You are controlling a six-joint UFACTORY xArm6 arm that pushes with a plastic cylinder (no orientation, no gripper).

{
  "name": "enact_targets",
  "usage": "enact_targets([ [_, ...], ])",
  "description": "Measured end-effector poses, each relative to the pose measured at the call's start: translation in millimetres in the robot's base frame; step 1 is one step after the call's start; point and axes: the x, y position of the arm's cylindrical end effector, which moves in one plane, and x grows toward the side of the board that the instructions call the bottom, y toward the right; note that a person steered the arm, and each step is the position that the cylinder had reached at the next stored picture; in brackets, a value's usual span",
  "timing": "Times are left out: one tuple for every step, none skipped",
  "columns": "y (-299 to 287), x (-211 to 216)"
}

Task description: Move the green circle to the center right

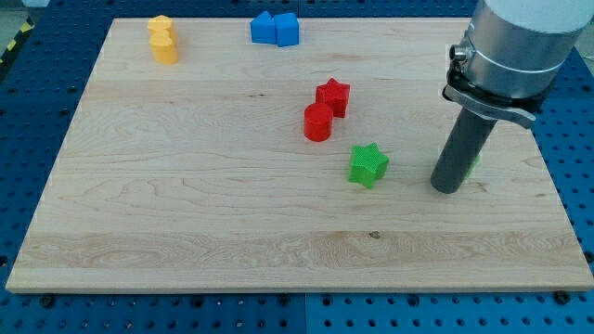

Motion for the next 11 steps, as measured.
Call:
enact_targets([
  [0,-6],
  [0,-11],
  [6,-14],
  [12,-19],
  [17,-34],
  [25,-57],
  [35,-76],
  [31,-79],
  [11,-63],
  [7,-14],
  [-4,35],
])
